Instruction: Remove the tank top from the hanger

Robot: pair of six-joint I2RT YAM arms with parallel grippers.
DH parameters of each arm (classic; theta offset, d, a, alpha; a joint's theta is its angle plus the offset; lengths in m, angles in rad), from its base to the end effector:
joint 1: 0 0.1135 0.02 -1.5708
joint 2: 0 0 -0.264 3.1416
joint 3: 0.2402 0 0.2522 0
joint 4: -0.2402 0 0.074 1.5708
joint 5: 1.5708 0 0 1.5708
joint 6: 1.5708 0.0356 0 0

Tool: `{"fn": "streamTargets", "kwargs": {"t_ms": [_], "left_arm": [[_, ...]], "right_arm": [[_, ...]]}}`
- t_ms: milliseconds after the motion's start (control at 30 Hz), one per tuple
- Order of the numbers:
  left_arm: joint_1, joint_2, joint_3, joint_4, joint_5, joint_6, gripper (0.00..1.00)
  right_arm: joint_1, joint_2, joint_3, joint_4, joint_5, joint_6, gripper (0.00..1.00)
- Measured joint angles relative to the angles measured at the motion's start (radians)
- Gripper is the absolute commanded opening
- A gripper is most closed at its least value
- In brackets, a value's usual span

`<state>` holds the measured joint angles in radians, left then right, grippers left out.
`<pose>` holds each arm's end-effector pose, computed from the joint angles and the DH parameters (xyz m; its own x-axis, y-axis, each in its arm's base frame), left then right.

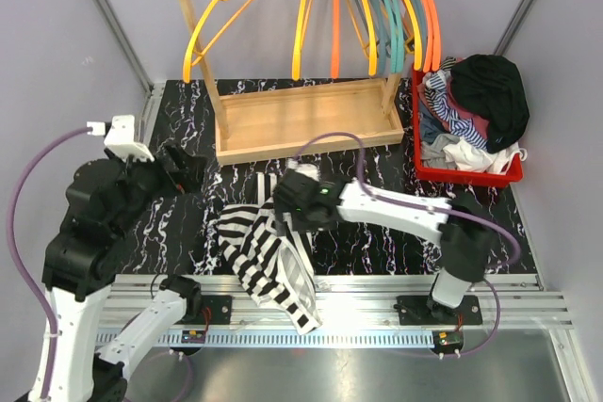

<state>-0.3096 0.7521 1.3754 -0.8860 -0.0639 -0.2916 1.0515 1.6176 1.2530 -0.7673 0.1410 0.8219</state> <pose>0.0929 -0.0273 0.4571 -0.3074 -0.2029 -0.9297 0.1639 0.9511 -0.2617 0.1676 0.2832 0.2470 -0.9137 -0.1372 -0.3825 -0.2360 0.9454 0.2246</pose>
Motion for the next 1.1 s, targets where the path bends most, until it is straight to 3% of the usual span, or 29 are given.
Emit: {"fn": "streamTargets", "kwargs": {"t_ms": [167, 400, 500, 567, 600, 633, 667, 800, 900, 1000, 1100], "left_arm": [[0.0, -0.093, -0.104, -0.03, -0.001, -0.037, 0.99], [0.0, -0.129, -0.123, -0.101, -0.008, -0.046, 0.99], [0.0, -0.165, -0.124, -0.119, -0.01, -0.049, 0.99], [0.0, -0.193, -0.132, -0.123, -0.011, -0.05, 0.99], [0.0, -0.207, -0.139, -0.124, -0.011, -0.051, 0.99], [0.0, -0.218, -0.144, -0.128, -0.011, -0.053, 0.99], [0.0, -0.226, -0.147, -0.133, -0.01, -0.054, 0.99], [0.0, -0.235, -0.155, -0.153, -0.01, -0.054, 0.99], [0.0, -0.235, -0.159, -0.167, -0.004, -0.053, 0.99], [0.0, -0.235, -0.159, -0.167, 0.012, -0.053, 0.99], [0.0, -0.235, -0.163, -0.162, 0.041, -0.054, 0.99]], "right_arm": [[0.108, 0.311, 0.31, 0.017, 0.054, -0.021, 1.0], [0.134, 0.606, 0.534, -0.1, 0.15, 0.035, 1.0], [0.132, 0.662, 0.609, -0.159, 0.182, 0.046, 1.0], [0.132, 0.679, 0.631, -0.175, 0.188, 0.045, 0.82], [0.132, 0.679, 0.629, -0.17, 0.187, 0.04, 0.67], [0.132, 0.678, 0.621, -0.153, 0.181, 0.036, 0.4], [0.131, 0.672, 0.607, -0.129, 0.177, 0.033, 0.0], [0.111, 0.556, 0.411, 0.002, 0.168, 0.062, 0.0], [0.026, 0.397, 0.188, 0.011, 0.169, 0.09, 0.0], [-0.162, 0.198, 0.0, -0.035, 0.197, 0.104, 0.0], [-0.417, -0.041, -0.049, -0.092, 0.257, 0.08, 0.0]]}}
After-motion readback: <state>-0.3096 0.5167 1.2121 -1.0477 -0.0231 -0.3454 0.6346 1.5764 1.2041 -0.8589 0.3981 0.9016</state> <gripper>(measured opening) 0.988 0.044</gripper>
